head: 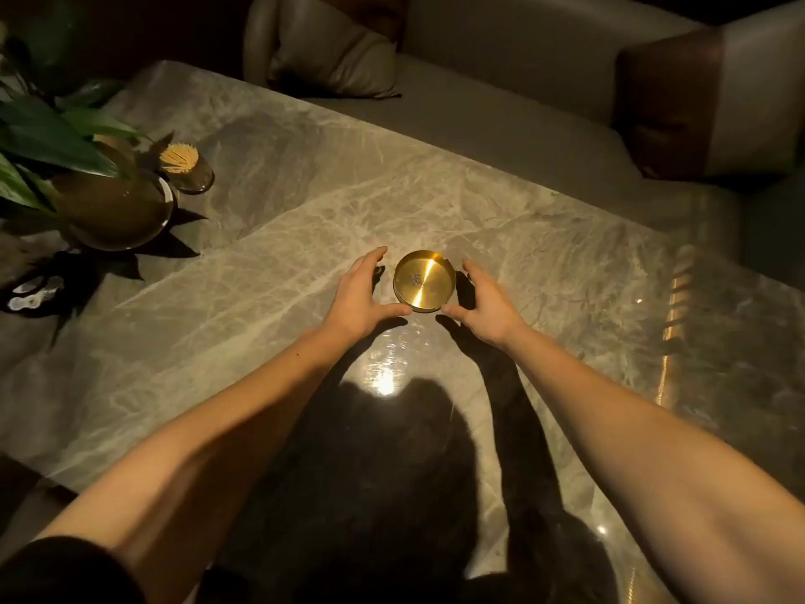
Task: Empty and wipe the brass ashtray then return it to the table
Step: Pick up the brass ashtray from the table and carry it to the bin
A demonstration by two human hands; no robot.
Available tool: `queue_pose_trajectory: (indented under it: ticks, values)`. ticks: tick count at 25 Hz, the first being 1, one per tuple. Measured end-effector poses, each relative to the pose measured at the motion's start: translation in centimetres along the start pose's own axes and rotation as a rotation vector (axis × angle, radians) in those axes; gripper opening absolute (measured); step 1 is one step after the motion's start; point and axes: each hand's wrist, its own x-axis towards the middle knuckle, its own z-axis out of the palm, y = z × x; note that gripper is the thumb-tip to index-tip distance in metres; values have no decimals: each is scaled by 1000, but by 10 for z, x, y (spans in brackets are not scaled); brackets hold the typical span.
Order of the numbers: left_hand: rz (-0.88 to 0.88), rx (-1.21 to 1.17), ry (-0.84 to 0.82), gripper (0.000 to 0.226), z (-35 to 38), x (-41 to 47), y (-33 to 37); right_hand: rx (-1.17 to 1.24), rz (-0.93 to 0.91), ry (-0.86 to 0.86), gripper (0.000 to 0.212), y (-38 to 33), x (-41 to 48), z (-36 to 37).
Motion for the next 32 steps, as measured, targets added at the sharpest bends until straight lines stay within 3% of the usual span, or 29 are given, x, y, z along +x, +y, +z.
queue_pose_trajectory:
  ticks: [8,13,18,23,32]
  values:
    - [-21,39,-100,109,18,20,-13,1,2,-26,93,2,23,10]
    - [22,104,-42,90,24,27,-9,13,-20,-15,90,7,26,11]
    - [37,30,-51,96,25,20,-5,32,-45,-3,95,20,21,8]
    - [53,-226,-65,98,29,3,14,142,-92,104,94,33,-8,-10]
    - [188,-268,-139,104,101,-33,84,382,-92,339,87,91,-95,-54]
